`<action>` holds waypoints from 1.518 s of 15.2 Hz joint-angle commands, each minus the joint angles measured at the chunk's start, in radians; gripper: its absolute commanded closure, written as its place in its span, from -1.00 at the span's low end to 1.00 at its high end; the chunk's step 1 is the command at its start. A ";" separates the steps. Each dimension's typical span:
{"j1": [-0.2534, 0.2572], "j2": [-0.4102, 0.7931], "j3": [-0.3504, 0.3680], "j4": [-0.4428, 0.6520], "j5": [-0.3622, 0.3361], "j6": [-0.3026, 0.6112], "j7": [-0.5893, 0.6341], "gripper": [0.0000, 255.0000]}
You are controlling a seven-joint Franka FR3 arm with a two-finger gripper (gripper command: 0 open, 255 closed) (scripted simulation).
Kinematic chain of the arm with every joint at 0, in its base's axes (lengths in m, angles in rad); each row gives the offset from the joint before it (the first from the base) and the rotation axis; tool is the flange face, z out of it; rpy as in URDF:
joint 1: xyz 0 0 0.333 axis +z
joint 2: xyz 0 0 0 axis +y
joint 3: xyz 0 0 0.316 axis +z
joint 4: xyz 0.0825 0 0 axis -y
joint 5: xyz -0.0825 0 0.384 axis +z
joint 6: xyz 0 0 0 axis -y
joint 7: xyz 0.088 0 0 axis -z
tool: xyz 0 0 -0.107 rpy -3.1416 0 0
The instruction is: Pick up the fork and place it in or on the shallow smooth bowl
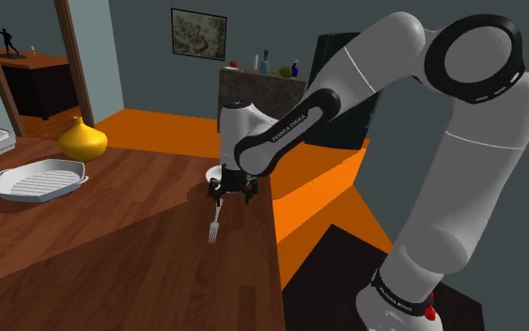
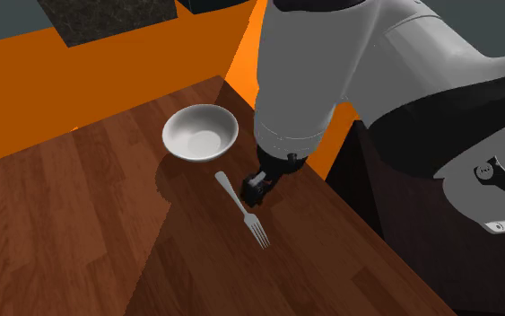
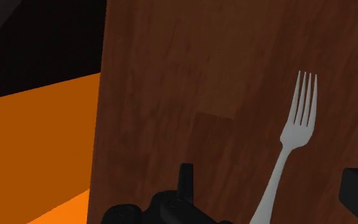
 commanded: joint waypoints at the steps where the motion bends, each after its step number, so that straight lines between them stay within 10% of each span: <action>1: 0.007 0.082 -0.014 0.051 -0.057 0.038 0.088 -1.00; 21: 0.066 0.355 -0.111 0.219 -0.205 0.163 0.289 -1.00; 22: 0.066 0.355 -0.111 0.219 -0.205 0.163 0.289 1.00; 23: 0.066 0.355 -0.111 0.219 -0.205 0.163 0.289 1.00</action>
